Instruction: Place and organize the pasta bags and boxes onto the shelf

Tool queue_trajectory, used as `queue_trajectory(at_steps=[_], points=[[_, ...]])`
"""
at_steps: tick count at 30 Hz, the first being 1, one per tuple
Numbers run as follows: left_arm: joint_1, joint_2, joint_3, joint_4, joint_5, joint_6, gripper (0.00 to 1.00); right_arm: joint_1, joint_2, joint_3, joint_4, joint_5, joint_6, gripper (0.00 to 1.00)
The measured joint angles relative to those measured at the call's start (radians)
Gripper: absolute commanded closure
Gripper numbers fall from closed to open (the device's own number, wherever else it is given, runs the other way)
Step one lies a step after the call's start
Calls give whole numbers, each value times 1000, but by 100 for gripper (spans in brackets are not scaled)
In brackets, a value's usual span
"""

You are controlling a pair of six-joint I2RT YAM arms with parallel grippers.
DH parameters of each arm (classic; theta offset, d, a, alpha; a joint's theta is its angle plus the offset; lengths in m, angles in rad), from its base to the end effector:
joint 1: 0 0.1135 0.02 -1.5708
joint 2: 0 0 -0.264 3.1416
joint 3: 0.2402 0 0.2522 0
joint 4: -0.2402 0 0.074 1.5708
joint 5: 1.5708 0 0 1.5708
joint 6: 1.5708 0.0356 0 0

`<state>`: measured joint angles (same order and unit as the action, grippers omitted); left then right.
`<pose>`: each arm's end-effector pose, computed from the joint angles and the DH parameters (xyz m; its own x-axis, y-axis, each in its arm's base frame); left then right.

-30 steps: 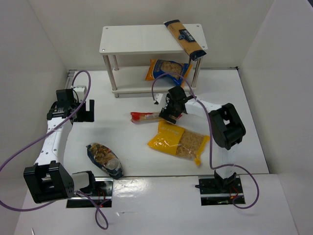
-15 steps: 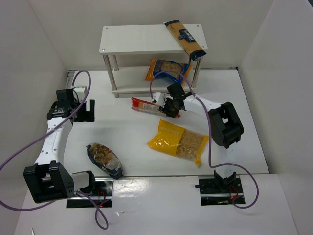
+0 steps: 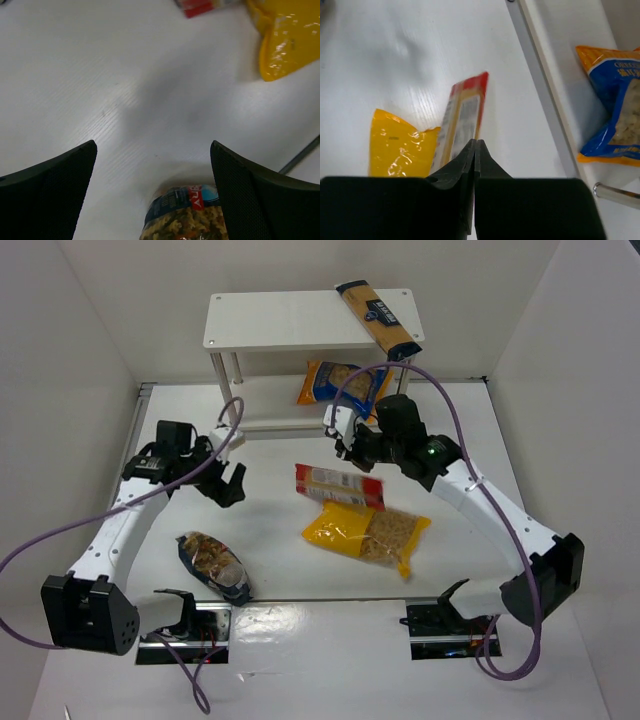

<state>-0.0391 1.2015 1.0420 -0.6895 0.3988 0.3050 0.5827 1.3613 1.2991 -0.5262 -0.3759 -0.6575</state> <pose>0.2459 -0.0235 0.2999 -0.6276 0.3015 -0.7178 0.5041 0.8599 -0.0796 0.2453 0.1773 0.3569 0.1018 -0.6137 -0.7829 -0.8902 0.2951 -0.3471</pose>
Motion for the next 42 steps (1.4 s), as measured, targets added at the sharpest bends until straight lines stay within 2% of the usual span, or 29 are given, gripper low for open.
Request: queue_trajectory(at_steps=[7,8,11,12,13,23,31,42], points=[[-134,8,28,-20,170,176,0,-1,-29,-68,15,-48,30,100],[-143,8,28,-18,179,191,0,-1,-27,-76,13,-48,31,87],[-153,15,28,-12,188,210,0,-1,-16,-92,21,-27,40,31],[-153,20,28,-11,185,211,0,-1,-10,-103,26,-14,40,7],[-153,23,28,-9,178,209,0,-1,-6,-116,32,3,41,1],[-153,16,27,69,16,93,0,-26,122,-256,126,180,-22,1],[-153,22,27,70,-216,-56,0,-240,203,-268,200,195,-82,1],[-153,22,-19,87,-327,-108,0,-246,289,-269,198,143,-119,1]])
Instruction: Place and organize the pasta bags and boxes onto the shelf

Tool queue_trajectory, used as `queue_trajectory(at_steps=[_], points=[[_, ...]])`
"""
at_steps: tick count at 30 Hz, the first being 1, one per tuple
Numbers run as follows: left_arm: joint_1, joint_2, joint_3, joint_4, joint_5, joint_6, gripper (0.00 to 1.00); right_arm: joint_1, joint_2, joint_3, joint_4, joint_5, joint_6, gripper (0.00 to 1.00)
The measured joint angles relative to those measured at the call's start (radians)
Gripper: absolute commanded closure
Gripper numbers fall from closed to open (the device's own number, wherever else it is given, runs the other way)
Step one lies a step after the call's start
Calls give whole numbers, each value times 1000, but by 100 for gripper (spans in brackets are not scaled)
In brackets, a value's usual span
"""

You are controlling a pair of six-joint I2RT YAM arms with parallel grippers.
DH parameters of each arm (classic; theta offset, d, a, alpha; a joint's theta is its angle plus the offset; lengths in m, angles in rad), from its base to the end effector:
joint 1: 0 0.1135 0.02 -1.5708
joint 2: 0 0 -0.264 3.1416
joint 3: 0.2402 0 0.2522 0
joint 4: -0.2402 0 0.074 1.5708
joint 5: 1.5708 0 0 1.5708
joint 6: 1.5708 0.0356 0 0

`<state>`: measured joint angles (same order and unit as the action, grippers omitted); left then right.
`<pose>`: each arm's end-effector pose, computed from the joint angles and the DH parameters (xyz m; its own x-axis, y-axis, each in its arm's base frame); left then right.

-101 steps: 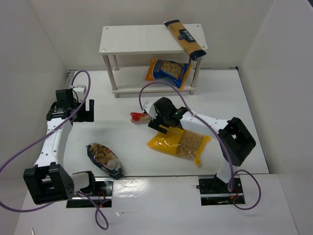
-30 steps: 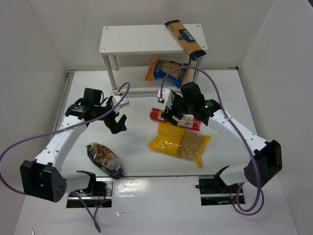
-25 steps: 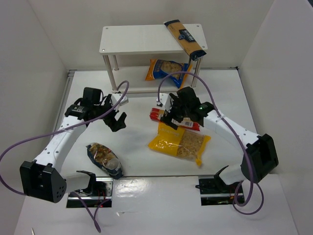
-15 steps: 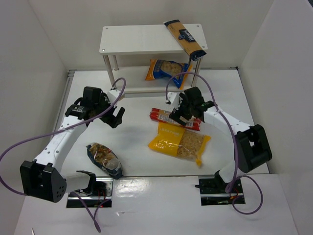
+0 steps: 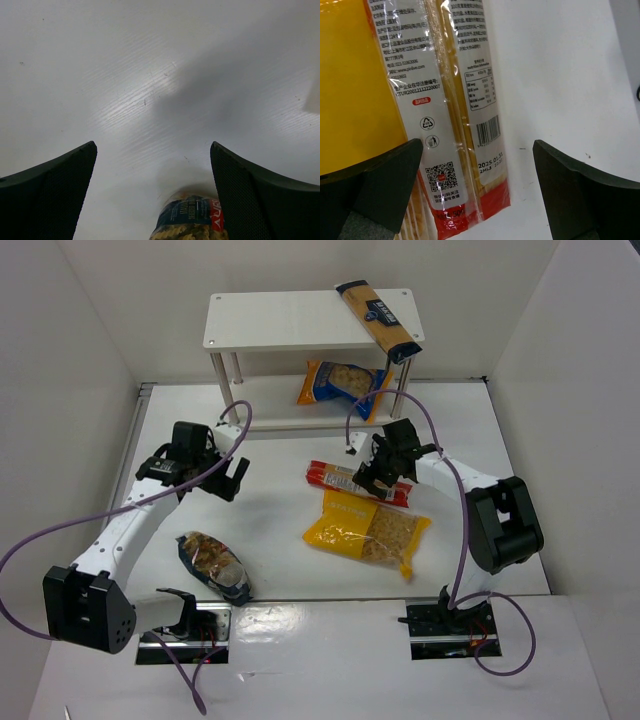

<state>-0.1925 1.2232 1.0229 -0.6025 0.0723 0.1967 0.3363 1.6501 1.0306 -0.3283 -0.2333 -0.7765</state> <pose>0.2529 -0.0519 0.2930 -0.6455 0.3244 -0.6915 0.3734 0.9238 0.0848 0.3169 0.1195 0.1951 -0.2327 -0.8036 -0.5478 -0.8571 0.4356 -0.2750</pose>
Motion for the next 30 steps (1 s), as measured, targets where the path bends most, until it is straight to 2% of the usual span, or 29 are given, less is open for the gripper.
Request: queue_trajectory(at_steps=[10,26,28,29,30], points=[[0,10,0,5,-27,-19,0,0,6,0,-11,-77,-15,1],[0,27,0,5,-43,-19,0,0,122,37,-16,-115,-31,1],[0,31,0,5,-45,-19,0,1,132,46,-16,-123,-32,14],[0,32,0,5,-46,-19,0,2,140,52,-17,-126,-33,37],[0,32,0,5,-48,-19,0,5,148,59,-21,-129,-35,97]])
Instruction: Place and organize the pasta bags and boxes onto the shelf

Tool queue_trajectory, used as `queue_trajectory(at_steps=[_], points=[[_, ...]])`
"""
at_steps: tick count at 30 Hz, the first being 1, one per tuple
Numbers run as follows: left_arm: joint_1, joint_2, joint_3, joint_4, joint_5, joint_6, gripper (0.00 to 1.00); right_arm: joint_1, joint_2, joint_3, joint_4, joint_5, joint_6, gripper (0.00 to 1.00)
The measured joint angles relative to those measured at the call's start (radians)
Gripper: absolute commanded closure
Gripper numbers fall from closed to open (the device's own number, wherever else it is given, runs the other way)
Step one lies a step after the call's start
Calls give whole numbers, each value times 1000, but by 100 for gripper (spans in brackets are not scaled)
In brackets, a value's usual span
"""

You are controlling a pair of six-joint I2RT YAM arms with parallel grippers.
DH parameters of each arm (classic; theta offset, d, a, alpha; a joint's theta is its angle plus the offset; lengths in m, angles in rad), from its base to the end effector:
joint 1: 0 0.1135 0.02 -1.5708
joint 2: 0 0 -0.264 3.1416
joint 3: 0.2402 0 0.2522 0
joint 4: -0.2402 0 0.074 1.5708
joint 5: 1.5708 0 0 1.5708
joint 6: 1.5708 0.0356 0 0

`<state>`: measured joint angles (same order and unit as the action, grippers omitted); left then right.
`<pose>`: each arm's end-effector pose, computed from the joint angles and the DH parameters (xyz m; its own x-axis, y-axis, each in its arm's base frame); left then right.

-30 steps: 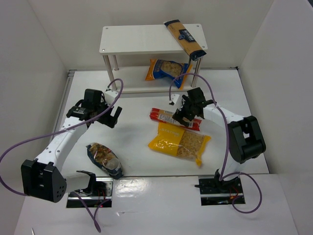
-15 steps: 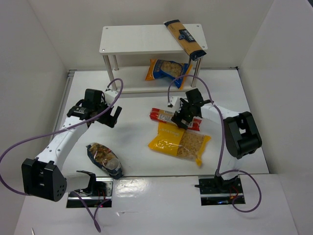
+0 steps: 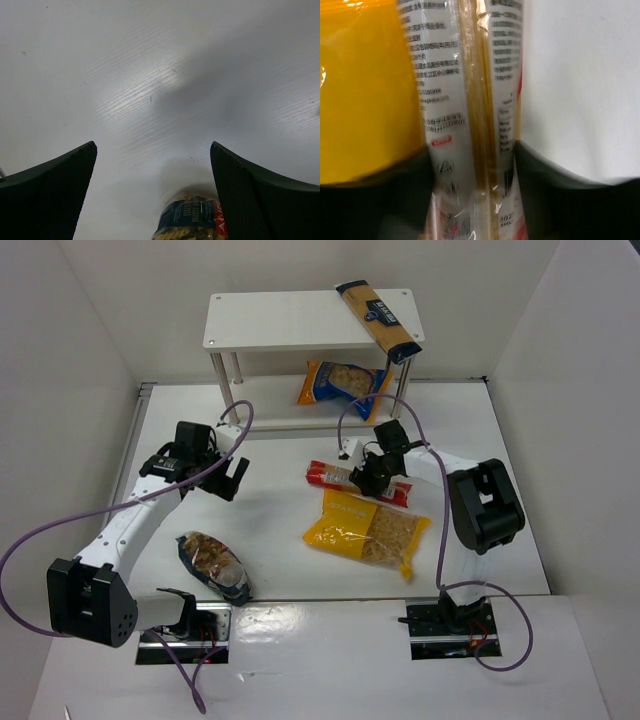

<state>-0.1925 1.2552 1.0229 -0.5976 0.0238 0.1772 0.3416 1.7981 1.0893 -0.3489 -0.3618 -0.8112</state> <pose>0.2592 -0.0514 0.2856 -0.6764 0.3114 -0.6675 0.3315 0.9380 0.1017 0.3323 0.1315 0.1633 -0.2194 -0.7978 -0.5616 -0.9237 0.3551 -0.1436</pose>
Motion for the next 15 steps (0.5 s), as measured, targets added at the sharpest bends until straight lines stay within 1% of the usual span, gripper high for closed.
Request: queue_trajectory(at_steps=[1,3,6,10,15], points=[[0,0,0,0,-2,0,0,6,11,11,-7,3,0,100],[0,0,0,0,-4,0,0,23,20,59,-42,12,17,100],[0,0,0,0,-12,0,0,91,45,105,-18,65,21,100],[0,0,0,0,-19,0,0,189,42,105,-22,100,33,100],[0,0,0,1,-23,0,0,280,7,101,-55,99,71,100]])
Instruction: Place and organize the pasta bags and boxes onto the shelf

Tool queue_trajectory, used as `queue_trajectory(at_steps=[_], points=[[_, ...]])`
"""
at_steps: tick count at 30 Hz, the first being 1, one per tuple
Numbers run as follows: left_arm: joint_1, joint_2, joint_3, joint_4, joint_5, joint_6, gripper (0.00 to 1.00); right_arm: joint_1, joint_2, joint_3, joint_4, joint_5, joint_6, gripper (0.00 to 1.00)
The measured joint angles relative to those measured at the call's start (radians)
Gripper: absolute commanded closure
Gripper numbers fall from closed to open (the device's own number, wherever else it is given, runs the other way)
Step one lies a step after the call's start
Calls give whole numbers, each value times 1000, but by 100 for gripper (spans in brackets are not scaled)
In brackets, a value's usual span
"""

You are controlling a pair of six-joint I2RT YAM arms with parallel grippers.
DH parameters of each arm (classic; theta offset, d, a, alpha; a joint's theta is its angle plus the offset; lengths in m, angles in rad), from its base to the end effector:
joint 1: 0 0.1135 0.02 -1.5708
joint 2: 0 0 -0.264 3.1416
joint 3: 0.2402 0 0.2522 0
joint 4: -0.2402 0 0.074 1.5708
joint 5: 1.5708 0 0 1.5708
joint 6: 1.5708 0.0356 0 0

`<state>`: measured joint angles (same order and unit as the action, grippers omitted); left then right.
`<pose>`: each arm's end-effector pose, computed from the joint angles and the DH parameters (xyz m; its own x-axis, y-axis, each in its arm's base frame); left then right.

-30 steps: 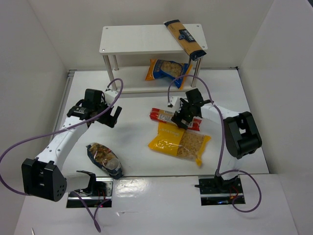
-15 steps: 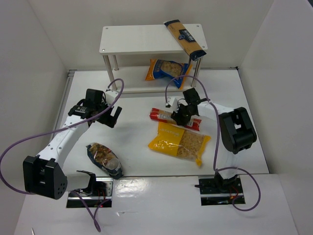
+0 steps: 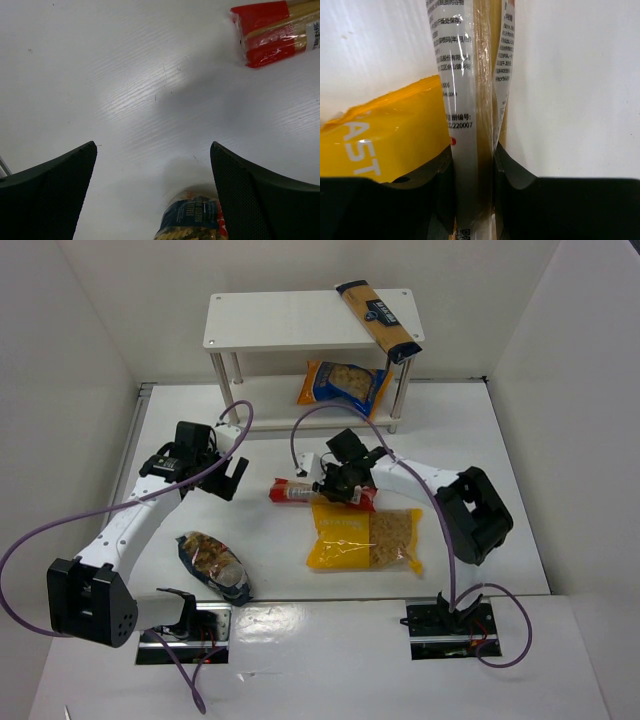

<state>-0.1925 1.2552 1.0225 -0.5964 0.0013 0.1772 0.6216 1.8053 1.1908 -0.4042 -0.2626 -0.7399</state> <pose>0.2594 -0.0506 0.2855 -0.6785 0.3118 -0.6651 0.3167 0.9411 0.1181 0.2978 0.2247 0.1858 -0.0574 -0.8420 -0.5364 -0.9637 0.1870 -0.1904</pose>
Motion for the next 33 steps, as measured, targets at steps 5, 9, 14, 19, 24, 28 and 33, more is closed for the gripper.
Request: queue_trajectory(at_steps=[5,9,14,19,24,28,33], points=[[0,-1,-2,5,-6,-1,0,27,-58,8,-22,-13,64,100],[0,-8,-10,15,-16,-2,0,27,-73,63,-32,-11,111,100],[0,-17,-15,22,-27,-2,0,27,-79,89,-20,-13,163,100],[0,-19,-15,23,-34,-2,0,27,-79,93,-26,-27,203,100],[0,-21,-15,28,-52,-2,0,27,-79,166,-67,-64,242,100],[0,-21,-15,31,-70,-5,0,27,-79,263,-76,-64,265,100],[10,-27,-28,40,-97,-26,0,31,-81,317,-67,-13,285,100]])
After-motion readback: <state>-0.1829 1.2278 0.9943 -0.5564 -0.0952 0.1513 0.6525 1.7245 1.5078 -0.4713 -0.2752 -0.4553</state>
